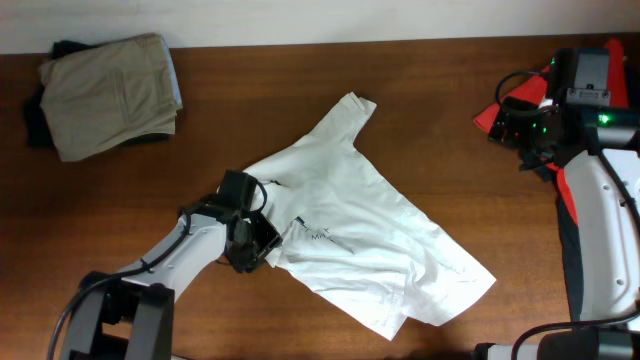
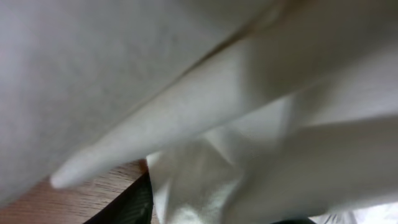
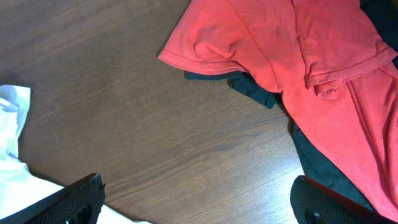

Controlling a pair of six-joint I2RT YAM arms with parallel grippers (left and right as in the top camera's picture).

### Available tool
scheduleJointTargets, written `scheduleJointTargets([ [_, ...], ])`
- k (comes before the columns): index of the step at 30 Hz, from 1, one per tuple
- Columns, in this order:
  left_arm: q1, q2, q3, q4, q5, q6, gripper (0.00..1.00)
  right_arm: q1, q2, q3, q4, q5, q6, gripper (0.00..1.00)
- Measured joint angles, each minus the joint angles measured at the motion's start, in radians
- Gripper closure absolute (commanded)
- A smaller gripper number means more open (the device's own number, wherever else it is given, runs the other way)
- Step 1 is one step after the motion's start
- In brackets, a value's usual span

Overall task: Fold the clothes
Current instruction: 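Grasp the left edge of the white T-shirt with the left gripper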

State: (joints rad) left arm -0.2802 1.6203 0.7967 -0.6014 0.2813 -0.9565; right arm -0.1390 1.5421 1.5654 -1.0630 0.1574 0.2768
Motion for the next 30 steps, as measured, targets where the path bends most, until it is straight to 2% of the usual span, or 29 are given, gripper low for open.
scheduleJointTargets([
  [3,0.0,-0.013,-0.002,-0.008,-0.01,0.029,0.51,0.0,0.0,0.0,0.0,0.0,-0.001,0.01],
  [7,0.0,-0.073,-0.004,-0.042,-0.048,0.054,0.69,0.0,0.0,0.0,0.0,0.0,0.0,0.01],
  [15,0.0,-0.085,-0.004,-0.064,-0.072,0.067,0.68,0.0,0.0,0.0,0.0,0.0,-0.001,0.01],
  [19,0.0,-0.085,-0.004,-0.065,-0.072,0.069,0.87,0.0,0.0,0.0,0.0,0.0,0.0,0.01],
  [20,0.0,-0.085,-0.004,-0.065,-0.073,0.075,0.98,0.0,0.0,0.0,0.0,0.0,-0.001,0.01],
  [26,0.0,-0.085,-0.004,-0.065,-0.076,0.079,0.99,0.0,0.0,0.0,0.0,0.0,-0.001,0.01],
  [30,0.001,-0.097,-0.002,-0.083,-0.093,0.13,0.99,0.0,0.0,0.0,0.0,0.0,0.0,0.01],
])
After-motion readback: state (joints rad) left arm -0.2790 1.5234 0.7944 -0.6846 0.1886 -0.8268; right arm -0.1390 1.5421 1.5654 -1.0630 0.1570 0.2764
